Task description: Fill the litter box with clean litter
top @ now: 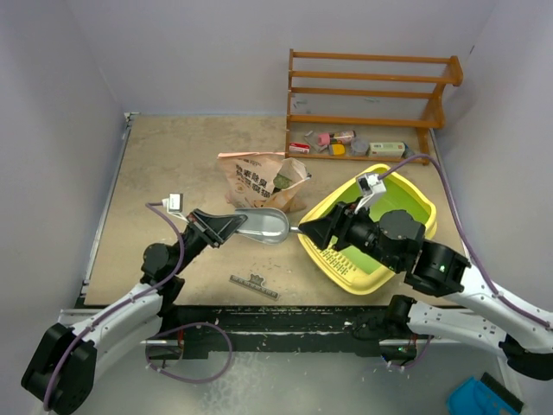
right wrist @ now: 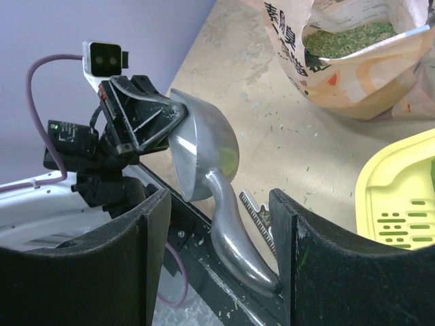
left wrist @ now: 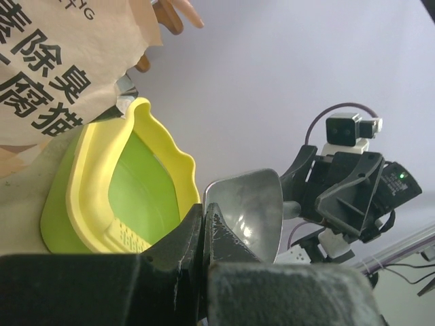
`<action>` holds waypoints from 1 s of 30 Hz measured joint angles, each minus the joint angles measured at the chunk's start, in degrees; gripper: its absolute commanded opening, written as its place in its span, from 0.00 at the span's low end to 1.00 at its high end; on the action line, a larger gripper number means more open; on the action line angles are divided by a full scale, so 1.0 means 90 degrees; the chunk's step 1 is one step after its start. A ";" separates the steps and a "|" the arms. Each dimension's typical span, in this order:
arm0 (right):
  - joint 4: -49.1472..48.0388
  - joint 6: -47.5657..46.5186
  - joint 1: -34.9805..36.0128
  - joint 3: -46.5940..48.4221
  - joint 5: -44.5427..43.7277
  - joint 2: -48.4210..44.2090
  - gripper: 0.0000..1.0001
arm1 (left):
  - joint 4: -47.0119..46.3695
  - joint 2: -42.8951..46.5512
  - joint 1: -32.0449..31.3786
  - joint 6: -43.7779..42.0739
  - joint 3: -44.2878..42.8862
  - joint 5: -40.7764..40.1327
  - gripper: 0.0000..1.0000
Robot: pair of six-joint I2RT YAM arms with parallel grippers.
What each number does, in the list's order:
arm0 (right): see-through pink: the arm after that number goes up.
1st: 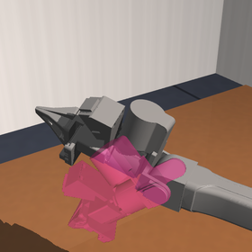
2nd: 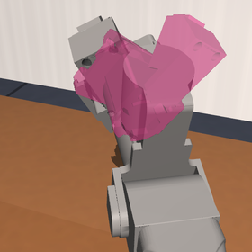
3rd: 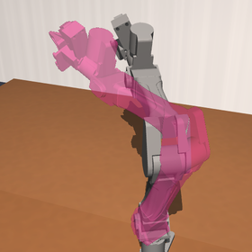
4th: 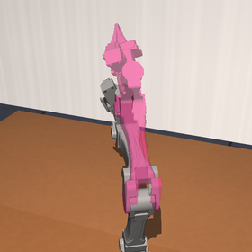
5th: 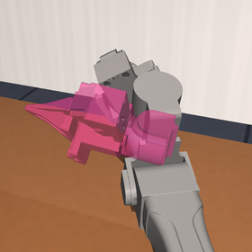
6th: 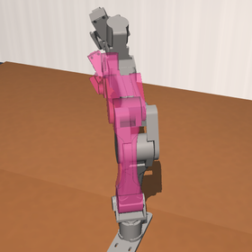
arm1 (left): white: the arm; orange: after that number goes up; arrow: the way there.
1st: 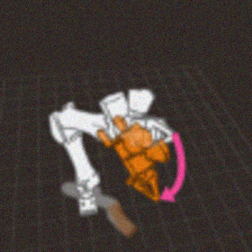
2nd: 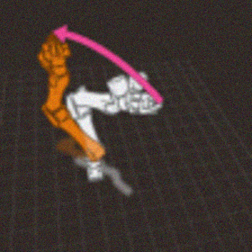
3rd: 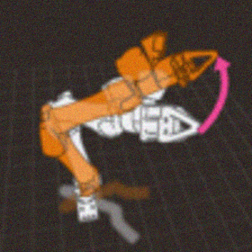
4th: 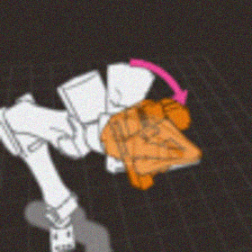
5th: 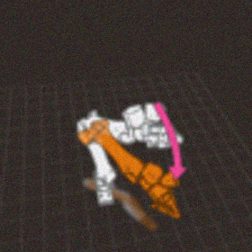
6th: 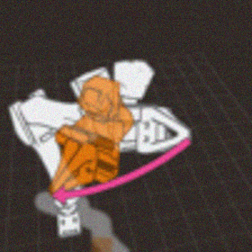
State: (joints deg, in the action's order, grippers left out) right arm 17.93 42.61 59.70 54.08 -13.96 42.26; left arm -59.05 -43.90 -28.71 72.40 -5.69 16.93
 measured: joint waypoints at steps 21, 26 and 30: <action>-0.0738 0.0063 -0.0002 -0.0284 0.0046 0.0284 0.44 | -0.0367 -0.0160 -0.0117 0.0236 0.0107 -0.0379 0.00; -0.0862 0.0063 -0.0002 -0.0299 0.0163 0.0461 0.49 | -0.0447 -0.0192 -0.0148 0.0287 0.0109 -0.0447 0.00; -0.0877 0.0056 -0.0002 -0.0299 0.0165 0.0559 0.39 | -0.0442 -0.0223 -0.0165 0.0287 0.0109 -0.0486 0.00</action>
State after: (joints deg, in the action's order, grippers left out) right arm 10.04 43.11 59.68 51.40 -12.47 47.29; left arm -63.02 -45.91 -30.20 74.98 -4.71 12.56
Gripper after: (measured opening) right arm 0.475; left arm 0.017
